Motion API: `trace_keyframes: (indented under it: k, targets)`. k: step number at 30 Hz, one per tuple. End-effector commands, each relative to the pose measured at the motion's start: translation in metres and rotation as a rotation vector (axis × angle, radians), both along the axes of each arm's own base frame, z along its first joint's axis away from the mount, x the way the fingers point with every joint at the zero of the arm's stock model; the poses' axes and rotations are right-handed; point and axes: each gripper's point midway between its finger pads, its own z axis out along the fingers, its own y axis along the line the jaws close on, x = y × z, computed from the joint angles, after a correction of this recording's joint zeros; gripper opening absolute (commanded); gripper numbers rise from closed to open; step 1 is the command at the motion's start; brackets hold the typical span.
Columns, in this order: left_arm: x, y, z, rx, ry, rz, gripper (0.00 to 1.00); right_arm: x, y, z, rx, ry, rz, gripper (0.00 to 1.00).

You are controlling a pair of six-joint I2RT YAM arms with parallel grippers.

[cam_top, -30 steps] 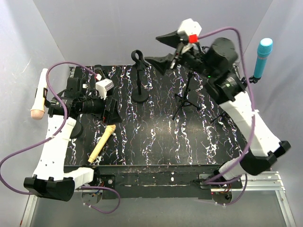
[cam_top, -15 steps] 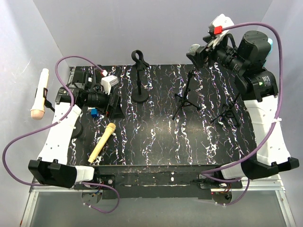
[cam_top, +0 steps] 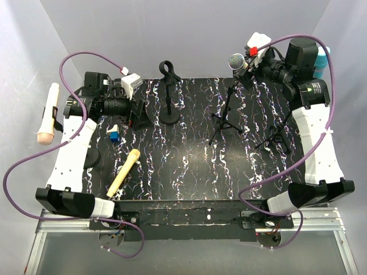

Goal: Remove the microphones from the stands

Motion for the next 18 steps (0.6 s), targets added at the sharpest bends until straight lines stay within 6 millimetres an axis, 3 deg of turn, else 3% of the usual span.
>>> trace_keyframes:
  k: [1, 10, 11, 15, 18]
  targets:
    - [-0.002, -0.012, 0.043, -0.088, -0.135, -0.065, 0.98, 0.018, 0.009, 0.000, -0.058, -0.091, 0.086, 0.88]
    - [-0.002, -0.014, 0.050, -0.066, -0.216, -0.103, 0.95, 0.045, 0.009, -0.014, -0.104, -0.227, 0.082, 0.77]
    - [-0.001, -0.014, 0.050, -0.068, -0.211, -0.098, 0.95, 0.046, 0.009, -0.024, -0.114, -0.234, 0.079, 0.75]
    - [-0.002, -0.016, 0.053, -0.087, -0.211, -0.090, 0.98, 0.045, 0.005, -0.022, -0.116, -0.282, 0.048, 0.66]
    - [0.000, -0.018, 0.056, -0.102, -0.216, -0.095, 0.98, 0.042, 0.007, -0.014, -0.089, -0.317, 0.022, 0.54]
